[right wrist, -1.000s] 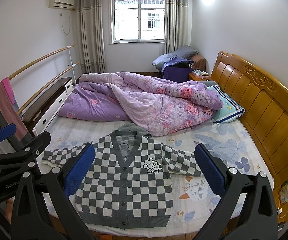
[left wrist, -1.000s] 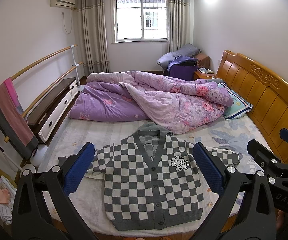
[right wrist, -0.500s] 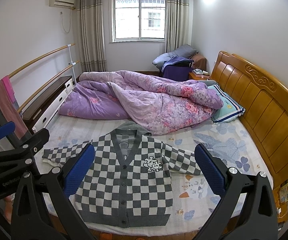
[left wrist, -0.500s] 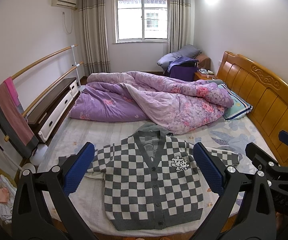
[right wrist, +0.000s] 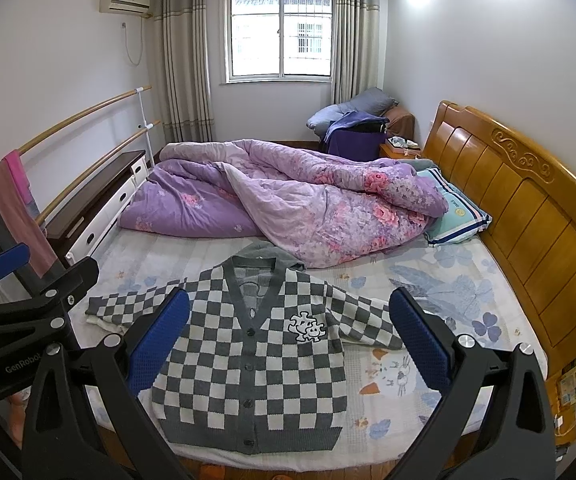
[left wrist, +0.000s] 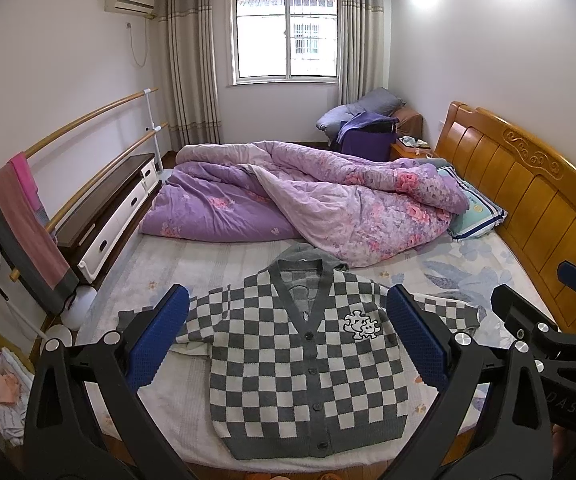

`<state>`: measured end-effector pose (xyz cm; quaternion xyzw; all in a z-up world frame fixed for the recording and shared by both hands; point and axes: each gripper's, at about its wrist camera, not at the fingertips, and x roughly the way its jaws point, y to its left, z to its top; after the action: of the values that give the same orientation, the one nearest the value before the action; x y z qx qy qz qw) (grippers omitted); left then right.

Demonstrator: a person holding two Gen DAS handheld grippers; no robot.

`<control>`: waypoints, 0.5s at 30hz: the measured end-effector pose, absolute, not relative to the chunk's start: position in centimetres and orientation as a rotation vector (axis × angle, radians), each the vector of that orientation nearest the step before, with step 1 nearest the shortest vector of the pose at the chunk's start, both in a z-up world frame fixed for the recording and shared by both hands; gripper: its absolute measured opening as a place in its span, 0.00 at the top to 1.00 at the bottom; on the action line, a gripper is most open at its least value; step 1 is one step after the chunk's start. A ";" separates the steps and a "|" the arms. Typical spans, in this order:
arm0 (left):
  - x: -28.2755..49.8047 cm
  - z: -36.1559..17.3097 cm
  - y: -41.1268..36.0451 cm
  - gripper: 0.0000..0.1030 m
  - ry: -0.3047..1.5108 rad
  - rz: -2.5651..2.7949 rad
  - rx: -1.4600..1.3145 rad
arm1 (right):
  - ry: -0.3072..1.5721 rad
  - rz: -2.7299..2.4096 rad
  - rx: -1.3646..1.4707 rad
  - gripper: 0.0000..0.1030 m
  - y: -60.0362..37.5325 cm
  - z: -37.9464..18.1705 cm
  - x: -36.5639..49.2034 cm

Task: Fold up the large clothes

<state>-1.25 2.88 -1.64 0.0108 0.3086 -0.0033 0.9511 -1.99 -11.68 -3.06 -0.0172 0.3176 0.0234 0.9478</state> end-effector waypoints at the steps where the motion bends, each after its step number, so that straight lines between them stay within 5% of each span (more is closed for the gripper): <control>1: -1.3 -1.7 3.0 0.05 0.628 -0.007 0.022 | 0.647 0.048 -0.034 0.07 -11.7 -3.1 -2.0; 15: -1.4 -2.1 3.1 0.05 0.635 -0.002 0.025 | 0.655 0.055 -0.026 0.07 -11.6 -3.7 -2.2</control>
<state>-1.42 3.06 -2.12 0.0123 0.3120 -0.0011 0.9500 -2.21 -11.58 -3.73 -0.0129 0.3216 0.0271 0.9464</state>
